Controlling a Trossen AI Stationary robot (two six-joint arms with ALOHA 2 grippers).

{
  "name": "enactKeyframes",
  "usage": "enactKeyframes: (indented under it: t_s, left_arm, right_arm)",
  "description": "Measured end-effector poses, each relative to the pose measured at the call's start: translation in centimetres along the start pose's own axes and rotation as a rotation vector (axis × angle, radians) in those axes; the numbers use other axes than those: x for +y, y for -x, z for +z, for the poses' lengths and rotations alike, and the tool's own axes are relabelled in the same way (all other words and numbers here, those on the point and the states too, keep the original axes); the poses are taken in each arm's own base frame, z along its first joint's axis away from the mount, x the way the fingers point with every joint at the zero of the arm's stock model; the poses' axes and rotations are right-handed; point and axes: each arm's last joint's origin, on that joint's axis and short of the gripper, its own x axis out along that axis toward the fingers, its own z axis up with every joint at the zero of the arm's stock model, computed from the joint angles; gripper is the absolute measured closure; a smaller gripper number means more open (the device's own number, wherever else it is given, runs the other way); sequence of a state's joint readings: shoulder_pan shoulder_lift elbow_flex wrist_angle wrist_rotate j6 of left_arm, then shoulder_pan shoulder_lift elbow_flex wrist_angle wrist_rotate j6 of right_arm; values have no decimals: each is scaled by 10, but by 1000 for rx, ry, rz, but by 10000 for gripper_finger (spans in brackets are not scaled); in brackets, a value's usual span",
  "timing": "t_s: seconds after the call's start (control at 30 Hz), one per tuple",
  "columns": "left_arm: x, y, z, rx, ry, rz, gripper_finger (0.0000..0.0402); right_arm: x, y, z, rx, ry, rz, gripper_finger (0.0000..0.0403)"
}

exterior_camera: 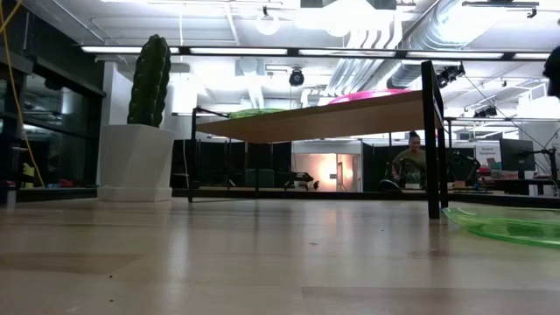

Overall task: Place and stack plates onto a shelf
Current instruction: Stack the light green plate on top of the light green plate on the shelf

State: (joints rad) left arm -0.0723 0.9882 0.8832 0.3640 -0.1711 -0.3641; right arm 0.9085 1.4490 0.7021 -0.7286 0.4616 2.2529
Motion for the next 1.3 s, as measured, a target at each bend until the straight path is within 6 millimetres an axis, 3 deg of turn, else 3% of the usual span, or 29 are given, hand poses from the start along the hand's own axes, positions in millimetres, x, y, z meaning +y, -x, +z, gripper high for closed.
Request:
enactKeyframes:
  t_s: [0.23, 0.5, 0.63, 0.8, 1.17, 1.3]
  left_arm:
    - [0, 0, 0, 0, 1, 0, 236]
    - [0, 0, 0, 0, 1, 0, 236]
    - [0, 0, 0, -2, 1, 5, 236]
    - [1, 0, 0, -8, 1, 20, 236]
    - [1, 0, 0, -8, 0, 22, 236]
    - [1, 0, 0, -8, 0, 21, 236]
  right_arm:
    - [-16, -22, 0, 16, -26, 74, 210]
    - [-16, -30, -2, 21, -1, 201, 218]
    - [-16, -30, -3, 31, 1, 191, 269]
    - [-13, -29, -7, 84, -22, 221, 389]
    - [1, -7, -32, 119, -20, 564, 402]
    - [2, -5, -33, 135, -55, 580, 402]
